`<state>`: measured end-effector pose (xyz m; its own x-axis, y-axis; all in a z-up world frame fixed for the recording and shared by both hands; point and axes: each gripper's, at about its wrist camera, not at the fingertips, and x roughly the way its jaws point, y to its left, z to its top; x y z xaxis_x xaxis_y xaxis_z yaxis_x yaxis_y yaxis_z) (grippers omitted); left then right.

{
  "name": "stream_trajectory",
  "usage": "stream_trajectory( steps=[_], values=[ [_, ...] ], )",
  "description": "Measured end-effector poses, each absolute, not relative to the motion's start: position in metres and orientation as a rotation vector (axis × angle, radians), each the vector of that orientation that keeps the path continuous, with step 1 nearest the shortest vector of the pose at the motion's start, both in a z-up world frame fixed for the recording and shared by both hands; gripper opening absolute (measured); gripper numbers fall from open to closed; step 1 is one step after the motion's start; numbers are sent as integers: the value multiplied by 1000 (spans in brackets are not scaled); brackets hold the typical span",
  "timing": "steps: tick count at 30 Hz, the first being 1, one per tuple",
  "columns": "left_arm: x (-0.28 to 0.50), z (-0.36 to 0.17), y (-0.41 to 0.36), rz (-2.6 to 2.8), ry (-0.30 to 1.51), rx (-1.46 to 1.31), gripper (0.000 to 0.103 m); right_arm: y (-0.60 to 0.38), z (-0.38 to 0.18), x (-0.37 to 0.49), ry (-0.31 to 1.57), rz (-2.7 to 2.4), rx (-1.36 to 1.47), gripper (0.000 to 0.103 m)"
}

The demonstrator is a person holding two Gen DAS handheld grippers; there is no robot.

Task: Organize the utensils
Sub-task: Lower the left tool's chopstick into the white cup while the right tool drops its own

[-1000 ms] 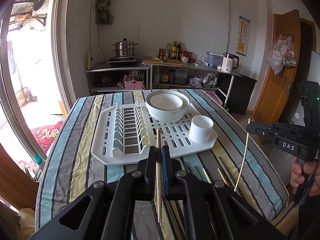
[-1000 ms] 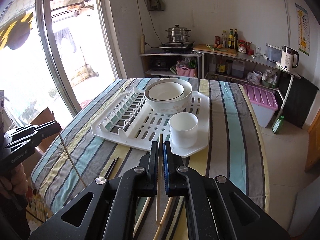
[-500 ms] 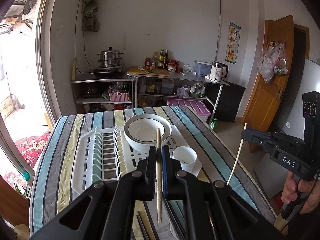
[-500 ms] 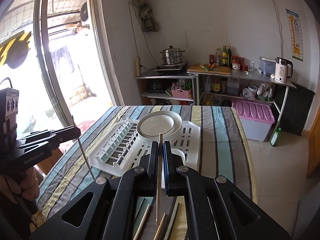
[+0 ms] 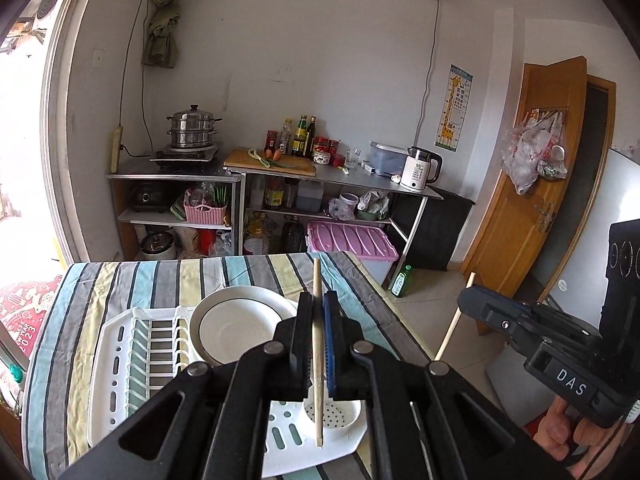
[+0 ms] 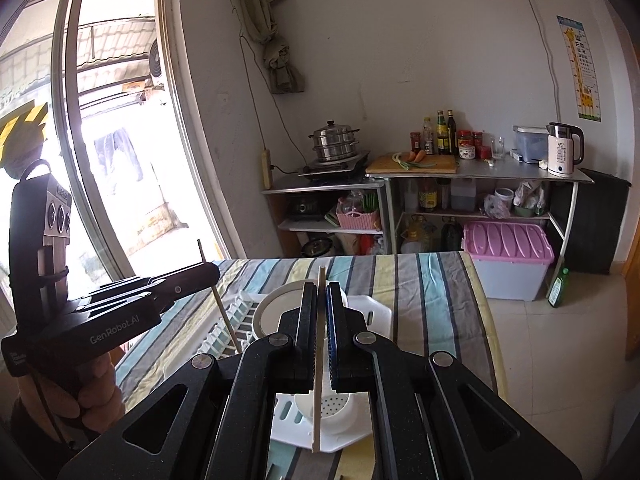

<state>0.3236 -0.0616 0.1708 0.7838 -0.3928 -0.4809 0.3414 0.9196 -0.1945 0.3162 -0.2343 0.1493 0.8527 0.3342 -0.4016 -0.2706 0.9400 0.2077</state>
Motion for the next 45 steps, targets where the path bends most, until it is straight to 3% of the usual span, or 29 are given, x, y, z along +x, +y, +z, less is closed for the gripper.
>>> stream_trajectory(
  steps=[9,22,34,38,43,45],
  values=[
    [358,151,-69,-407,565,-144,6,-234,138,353,445,325,167,4],
    [370,104,-63,-389,674,-168,6,-233,78,377,580,315,197,4],
    [355,92,-49,-359,697,-154,8,-246,77,371,628,292,199,5],
    [350,92,-46,-349,701,-149,8,-247,74,365,642,282,189,17],
    [342,90,-42,-335,704,-136,11,-250,74,353,635,282,191,17],
    [338,89,-40,-336,702,-133,17,-251,74,346,626,287,188,17]
  ],
)
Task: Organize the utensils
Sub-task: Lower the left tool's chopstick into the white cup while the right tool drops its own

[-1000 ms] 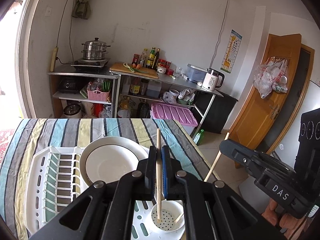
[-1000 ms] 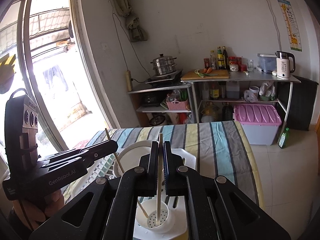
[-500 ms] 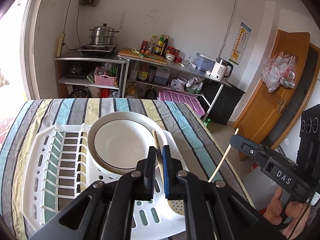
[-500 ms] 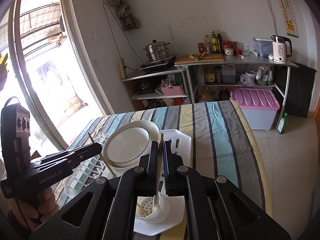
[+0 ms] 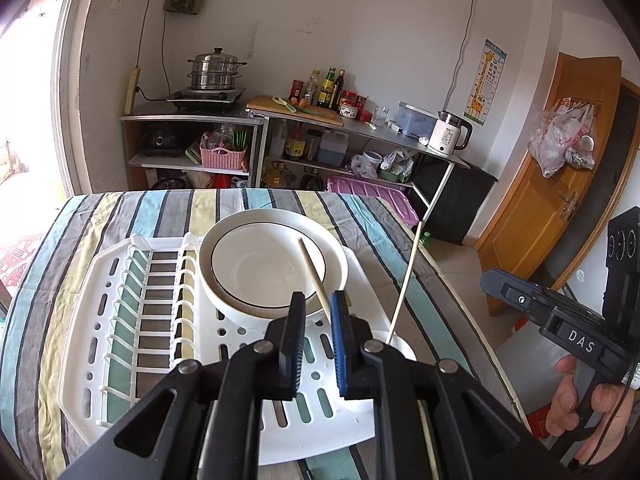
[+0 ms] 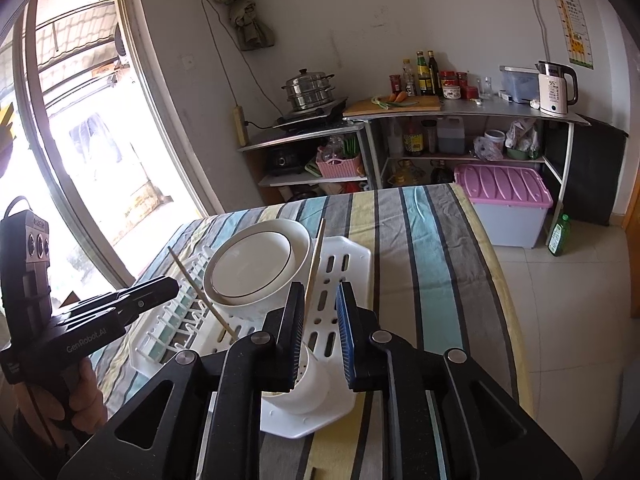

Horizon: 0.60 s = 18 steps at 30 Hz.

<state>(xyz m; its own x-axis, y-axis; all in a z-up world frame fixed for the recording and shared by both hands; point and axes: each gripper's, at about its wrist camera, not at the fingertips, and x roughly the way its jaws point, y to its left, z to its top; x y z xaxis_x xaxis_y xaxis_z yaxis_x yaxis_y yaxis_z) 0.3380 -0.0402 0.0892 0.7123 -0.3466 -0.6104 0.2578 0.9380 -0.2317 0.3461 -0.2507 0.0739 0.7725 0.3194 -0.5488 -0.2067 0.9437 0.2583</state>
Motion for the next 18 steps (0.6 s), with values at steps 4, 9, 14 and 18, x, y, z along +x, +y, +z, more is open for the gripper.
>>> stream_trajectory(
  steps=[4,9,14,18],
  values=[
    [326,88,-37,-330,691,-120,22,-249,77,329,605,292,173,17],
    [299,88,-30,-326,661,-93,22,-247,80,297,571,299,157,17],
    [257,87,-17,-321,630,-76,22,-243,80,257,547,309,138,17],
    [222,82,-7,-306,620,-70,22,-236,75,226,542,313,113,18]
  ],
)
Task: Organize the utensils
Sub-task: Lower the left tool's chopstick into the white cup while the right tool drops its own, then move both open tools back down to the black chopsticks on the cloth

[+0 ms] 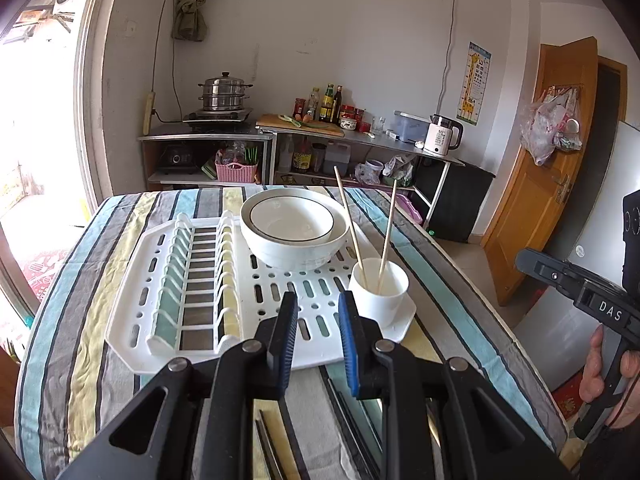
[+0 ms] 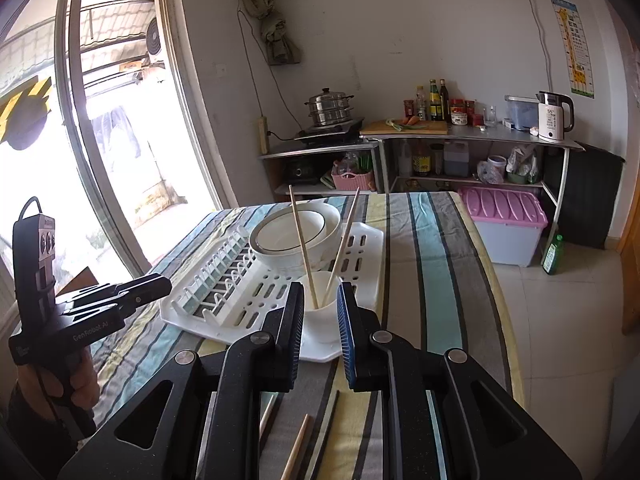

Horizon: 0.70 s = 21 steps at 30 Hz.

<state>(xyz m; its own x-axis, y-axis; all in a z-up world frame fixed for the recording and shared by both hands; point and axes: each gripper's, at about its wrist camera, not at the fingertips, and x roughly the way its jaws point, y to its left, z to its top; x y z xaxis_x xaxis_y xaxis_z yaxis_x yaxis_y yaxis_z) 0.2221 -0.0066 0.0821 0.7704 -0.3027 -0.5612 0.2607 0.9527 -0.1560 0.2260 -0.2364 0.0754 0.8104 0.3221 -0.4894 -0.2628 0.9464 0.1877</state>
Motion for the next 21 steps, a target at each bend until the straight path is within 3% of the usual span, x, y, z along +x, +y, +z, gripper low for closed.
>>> stream_trajectory(
  steps=[12,21],
  values=[
    [149,50,9,-315,660,-80,22,-229,51,169,570,322,98,18],
    [138,32,11,-319,693,-92,22,-228,33,163,606,330,95,18]
  ],
)
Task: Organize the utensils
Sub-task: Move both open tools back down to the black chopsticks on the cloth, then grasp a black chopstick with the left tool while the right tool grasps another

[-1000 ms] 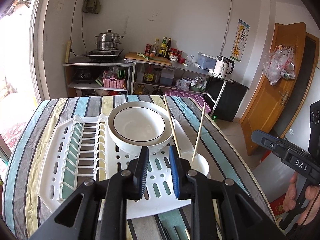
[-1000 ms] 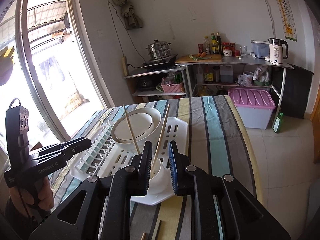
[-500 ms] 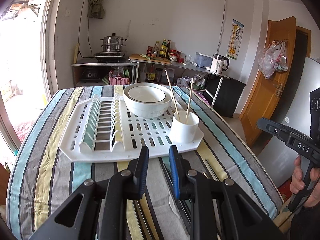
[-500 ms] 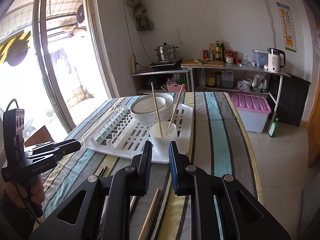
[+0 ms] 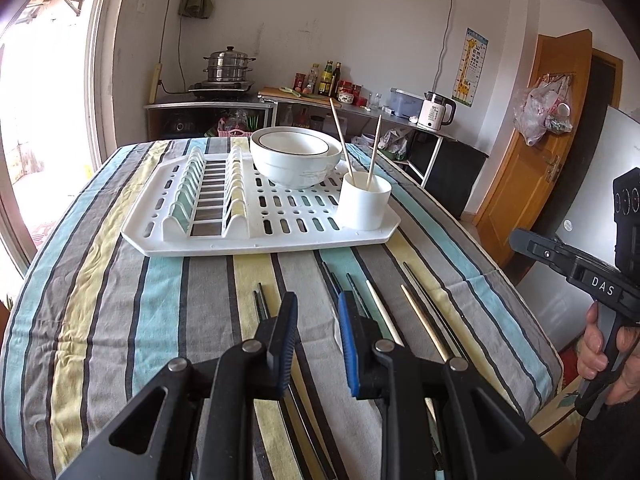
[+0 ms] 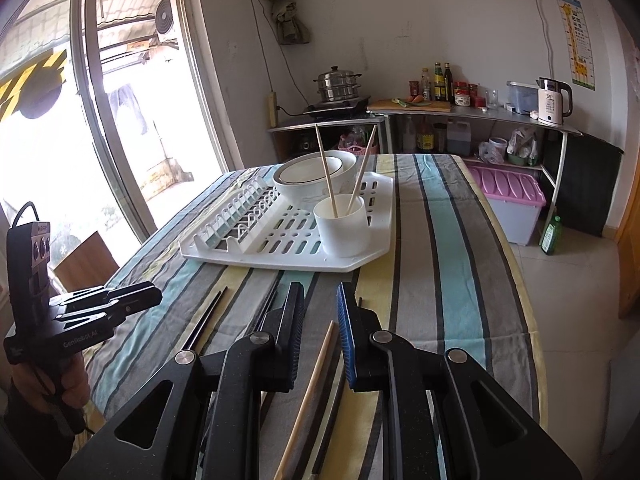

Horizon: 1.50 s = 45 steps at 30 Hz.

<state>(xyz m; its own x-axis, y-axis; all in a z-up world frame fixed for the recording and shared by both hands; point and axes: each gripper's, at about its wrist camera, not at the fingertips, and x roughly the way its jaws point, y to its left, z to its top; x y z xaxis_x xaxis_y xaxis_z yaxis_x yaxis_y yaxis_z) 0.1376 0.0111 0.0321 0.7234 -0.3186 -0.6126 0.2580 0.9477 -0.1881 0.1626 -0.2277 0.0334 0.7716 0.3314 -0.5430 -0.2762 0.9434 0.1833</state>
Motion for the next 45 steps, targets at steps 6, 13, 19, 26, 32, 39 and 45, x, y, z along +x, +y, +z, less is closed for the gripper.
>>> stream_trajectory(
  steps=[6,13,19,26,32,39,45],
  values=[
    [140,18,10,-319,730,-105,22,-225,20,168,639,339,102,18],
    [151,-1,5,-313,794,-103,22,-218,2,179,692,353,105,18],
    [164,-15,5,-285,847,-100,22,-209,-12,194,738,366,116,18],
    [176,-27,8,-267,894,-119,22,-187,-26,211,792,402,106,17],
    [182,-31,8,-254,909,-113,22,-164,-36,227,836,424,79,17],
    [192,-35,8,-256,934,-126,22,-150,-46,242,878,430,44,15],
    [200,-37,7,-247,953,-138,22,-142,-52,252,911,440,21,13]
  ],
)
